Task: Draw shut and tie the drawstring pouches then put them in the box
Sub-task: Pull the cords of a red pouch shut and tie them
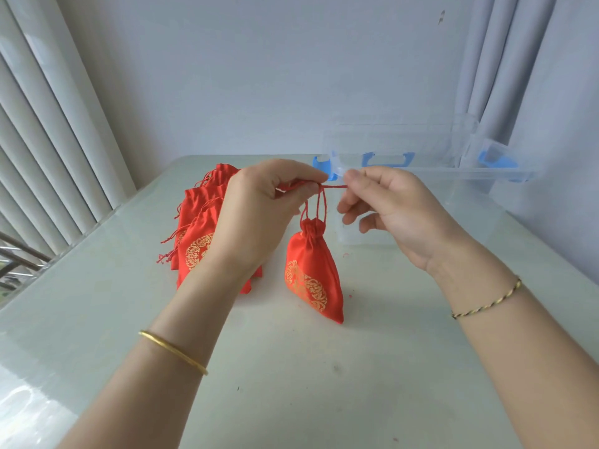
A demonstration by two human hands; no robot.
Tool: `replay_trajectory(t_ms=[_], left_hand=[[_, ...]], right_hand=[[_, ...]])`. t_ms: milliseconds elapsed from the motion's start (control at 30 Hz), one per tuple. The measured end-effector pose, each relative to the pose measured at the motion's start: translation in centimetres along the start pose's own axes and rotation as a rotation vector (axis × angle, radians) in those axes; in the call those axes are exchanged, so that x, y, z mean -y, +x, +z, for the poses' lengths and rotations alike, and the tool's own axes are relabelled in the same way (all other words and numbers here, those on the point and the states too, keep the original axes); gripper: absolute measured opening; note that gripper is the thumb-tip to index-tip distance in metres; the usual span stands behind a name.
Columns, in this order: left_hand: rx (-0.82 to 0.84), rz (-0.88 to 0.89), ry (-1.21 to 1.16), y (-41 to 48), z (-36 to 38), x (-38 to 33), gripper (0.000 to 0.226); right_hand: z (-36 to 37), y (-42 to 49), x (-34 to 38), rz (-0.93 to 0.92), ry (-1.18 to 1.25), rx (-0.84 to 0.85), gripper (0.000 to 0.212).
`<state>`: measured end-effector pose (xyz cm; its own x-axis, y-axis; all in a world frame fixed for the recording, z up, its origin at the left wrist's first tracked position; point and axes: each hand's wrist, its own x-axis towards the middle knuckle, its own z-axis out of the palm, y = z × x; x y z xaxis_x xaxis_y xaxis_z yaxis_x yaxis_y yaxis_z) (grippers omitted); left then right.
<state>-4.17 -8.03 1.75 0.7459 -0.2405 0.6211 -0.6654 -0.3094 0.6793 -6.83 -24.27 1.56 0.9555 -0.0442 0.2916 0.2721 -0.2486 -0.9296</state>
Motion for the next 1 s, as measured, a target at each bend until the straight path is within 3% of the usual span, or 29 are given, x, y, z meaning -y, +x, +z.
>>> replay_trajectory(t_ms=[300,500,633,833,1000], left_hand=[[0.226,-0.098,-0.062,0.3,-1.5,1.5,0.020],[0.332,-0.042,0.279,0.5,-3.2,1.8,0.018],[0.463,-0.061,0.338,0.5,-4.1,1.6,0.023],[0.483,-0.171,0.131,0.5,-5.0,1.8,0.031],[0.424,-0.300,-0.176,0.3,-4.4,2.0,0.043]], right_hand=[[-0.3,0.4,-0.3,0.211,0.395,-0.062,0.038],[-0.5,0.7,-0.6,0.289,0.534,-0.078,0.038],[-0.1,0.8,-1.0,0.326,0.575,-0.116,0.037],[-0.5,1.1,-1.4,0.386,0.720,-0.200,0.039],[0.1,0.9,-1.0,0.386,0.950,-0.108,0.042]])
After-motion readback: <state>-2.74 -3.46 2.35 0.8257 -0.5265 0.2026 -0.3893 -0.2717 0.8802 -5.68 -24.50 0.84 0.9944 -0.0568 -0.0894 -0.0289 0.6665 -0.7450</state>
